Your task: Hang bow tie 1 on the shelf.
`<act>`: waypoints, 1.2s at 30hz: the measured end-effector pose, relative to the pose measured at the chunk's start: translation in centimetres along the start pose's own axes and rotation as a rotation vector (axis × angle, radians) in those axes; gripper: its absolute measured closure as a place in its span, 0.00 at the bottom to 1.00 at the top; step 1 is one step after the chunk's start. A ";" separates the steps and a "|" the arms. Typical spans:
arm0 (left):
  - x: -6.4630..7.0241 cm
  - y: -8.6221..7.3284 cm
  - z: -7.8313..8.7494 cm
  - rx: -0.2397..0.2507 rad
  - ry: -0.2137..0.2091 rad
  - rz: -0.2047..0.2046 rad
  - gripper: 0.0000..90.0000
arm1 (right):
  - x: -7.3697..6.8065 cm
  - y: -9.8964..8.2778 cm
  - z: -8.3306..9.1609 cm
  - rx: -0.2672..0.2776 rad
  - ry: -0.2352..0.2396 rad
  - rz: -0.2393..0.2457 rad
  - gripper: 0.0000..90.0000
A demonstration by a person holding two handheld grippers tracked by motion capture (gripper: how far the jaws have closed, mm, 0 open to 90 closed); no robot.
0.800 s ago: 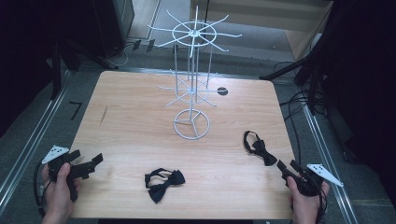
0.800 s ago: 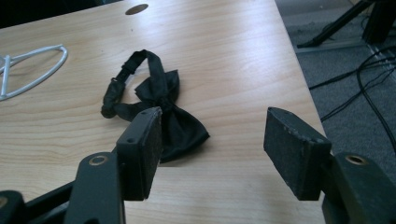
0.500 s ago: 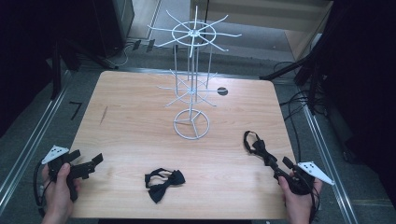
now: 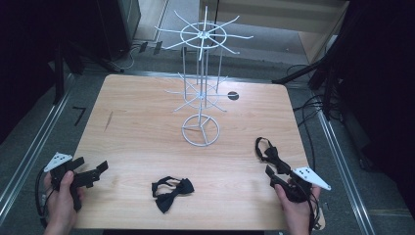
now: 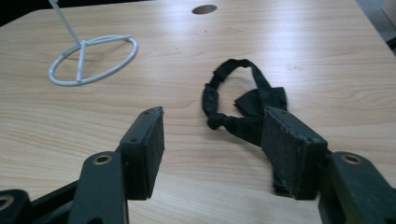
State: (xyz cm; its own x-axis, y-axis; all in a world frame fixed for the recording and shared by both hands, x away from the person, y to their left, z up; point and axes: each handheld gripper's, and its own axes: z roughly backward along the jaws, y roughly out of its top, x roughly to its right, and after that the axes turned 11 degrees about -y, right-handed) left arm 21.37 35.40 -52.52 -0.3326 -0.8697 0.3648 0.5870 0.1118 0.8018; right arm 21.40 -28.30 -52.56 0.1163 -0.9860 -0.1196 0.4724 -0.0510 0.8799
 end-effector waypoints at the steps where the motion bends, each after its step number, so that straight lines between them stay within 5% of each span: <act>1: 0.0 0.0 0.0 -0.001 0.000 0.000 0.00 | -0.6 0.1 0.0 0.001 0.013 0.004 0.45; 36: 0.0 0.1 -0.1 -0.005 -0.005 -0.005 0.00 | -9.5 0.5 -1.0 -0.023 0.192 0.111 0.45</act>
State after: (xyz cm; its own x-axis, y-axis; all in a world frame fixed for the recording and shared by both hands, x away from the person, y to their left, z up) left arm 21.45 35.38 -52.51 -0.3391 -0.8677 0.3635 0.5894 0.1052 0.8010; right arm 21.38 -18.82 -51.46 0.3323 -0.9368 -0.1096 0.4665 0.0622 0.8824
